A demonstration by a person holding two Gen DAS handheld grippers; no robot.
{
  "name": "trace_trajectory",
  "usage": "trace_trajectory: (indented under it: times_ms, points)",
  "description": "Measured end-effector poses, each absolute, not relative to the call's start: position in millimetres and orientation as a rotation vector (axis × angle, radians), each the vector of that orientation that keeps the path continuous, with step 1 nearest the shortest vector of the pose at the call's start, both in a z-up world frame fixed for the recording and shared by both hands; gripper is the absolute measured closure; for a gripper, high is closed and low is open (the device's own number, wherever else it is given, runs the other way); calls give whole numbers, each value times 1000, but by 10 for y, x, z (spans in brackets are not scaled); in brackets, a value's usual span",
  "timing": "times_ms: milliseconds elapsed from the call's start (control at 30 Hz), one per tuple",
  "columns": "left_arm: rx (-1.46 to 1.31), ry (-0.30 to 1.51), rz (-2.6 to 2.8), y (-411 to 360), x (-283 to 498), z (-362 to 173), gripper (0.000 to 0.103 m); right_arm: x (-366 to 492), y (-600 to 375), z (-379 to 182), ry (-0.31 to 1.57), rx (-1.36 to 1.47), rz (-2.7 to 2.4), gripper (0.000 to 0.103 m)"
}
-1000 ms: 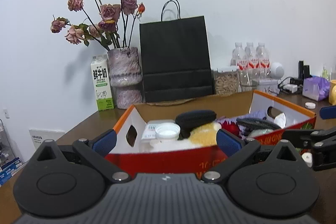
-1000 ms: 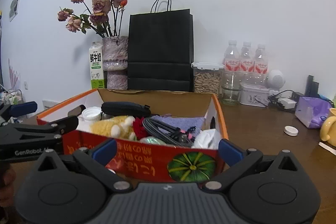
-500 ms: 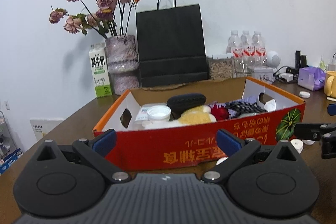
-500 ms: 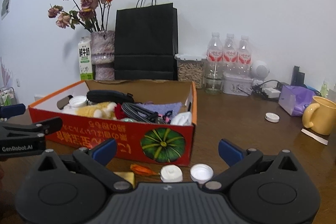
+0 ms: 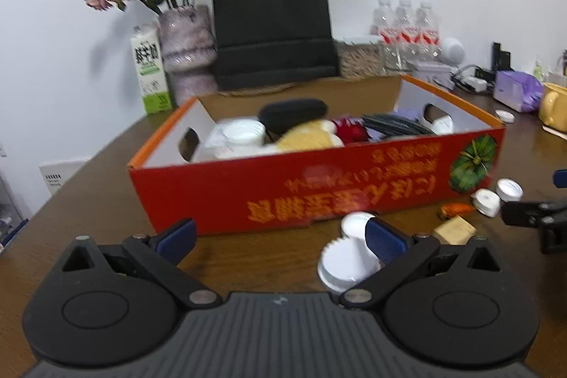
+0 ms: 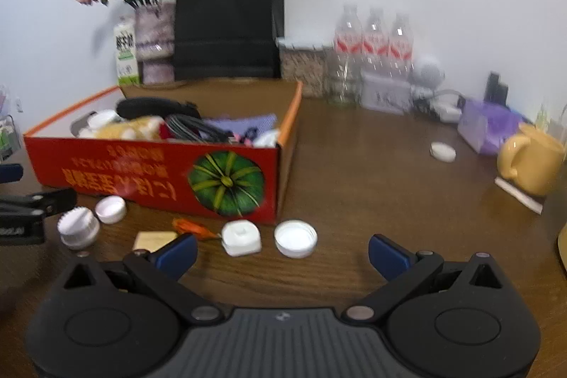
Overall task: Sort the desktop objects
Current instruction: 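Withdraw both tools from the box toward the white caps on the table, then grasp a ridged white cap with the left tool while the right tool grasps a flat white cap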
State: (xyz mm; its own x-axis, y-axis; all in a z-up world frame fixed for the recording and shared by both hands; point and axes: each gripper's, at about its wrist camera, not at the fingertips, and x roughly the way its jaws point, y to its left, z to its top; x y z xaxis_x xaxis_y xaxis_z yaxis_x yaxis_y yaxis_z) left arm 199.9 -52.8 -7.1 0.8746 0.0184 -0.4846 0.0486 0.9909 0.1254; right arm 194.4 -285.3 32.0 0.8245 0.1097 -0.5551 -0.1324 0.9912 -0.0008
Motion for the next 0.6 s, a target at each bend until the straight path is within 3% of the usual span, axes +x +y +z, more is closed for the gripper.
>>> trace_trajectory:
  times_ms: [233,367,600]
  points:
    - [159,567,-33,-630,2013,-127,0,2084,-3028,254,658,-5,78,1]
    - [147,601,-41,-638,2066,-151,3,2147,-3127,227,686,10,68,6]
    - [123,617,-75,-673,2072,-161,40,2290,-3079,237,685,-18,103,19]
